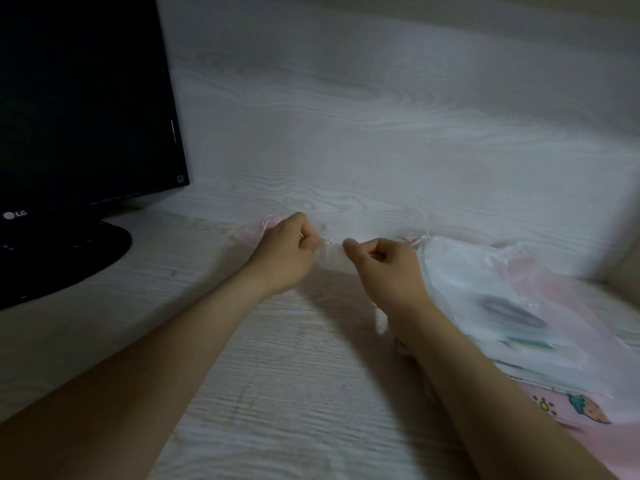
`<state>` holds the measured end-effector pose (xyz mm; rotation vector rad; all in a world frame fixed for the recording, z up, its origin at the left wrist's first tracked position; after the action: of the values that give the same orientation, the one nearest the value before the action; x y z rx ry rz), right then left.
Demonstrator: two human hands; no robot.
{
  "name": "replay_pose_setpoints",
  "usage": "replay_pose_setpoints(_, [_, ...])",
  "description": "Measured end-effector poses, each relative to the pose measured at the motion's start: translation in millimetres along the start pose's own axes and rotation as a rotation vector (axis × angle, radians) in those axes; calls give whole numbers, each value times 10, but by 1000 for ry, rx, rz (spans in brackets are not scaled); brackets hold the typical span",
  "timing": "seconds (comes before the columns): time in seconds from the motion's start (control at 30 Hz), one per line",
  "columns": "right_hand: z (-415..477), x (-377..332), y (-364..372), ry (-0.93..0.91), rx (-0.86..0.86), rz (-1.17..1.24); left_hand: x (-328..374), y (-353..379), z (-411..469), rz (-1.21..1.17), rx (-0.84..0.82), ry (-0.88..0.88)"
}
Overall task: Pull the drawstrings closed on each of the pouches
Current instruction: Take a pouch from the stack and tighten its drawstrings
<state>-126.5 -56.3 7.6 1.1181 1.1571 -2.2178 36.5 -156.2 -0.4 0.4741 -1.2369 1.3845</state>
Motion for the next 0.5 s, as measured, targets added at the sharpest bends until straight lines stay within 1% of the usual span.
replay_pose_setpoints(0.07, [-4, 39, 14, 32, -14, 41, -55, 58, 5, -188, -37, -132])
replay_pose_setpoints(0.13, [-15, 53, 32, 25, -29, 19, -13, 74, -13, -261, -47, -182])
replay_pose_setpoints(0.3, [13, 79, 14, 27, -26, 10, 140, 63, -51, -206, -69, -44])
replay_pose_setpoints(0.43, [27, 42, -64, 22, 25, 20, 161, -31, -84, -182, -37, -60])
replay_pose_setpoints(0.5, [32, 16, -78, 13, 44, 3, 202, -53, -86, -172, -13, -34])
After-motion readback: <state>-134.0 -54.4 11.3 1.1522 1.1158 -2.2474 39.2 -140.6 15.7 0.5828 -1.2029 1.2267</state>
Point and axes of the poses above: each hand's wrist, its own z-axis towards the middle knuckle, its own y-axis out of the palm, x = y × z, the point moved 8 cm from there along z, towards the middle knuckle, and after that the axes turned 12 degrees about -z, right-handed, at the moved point
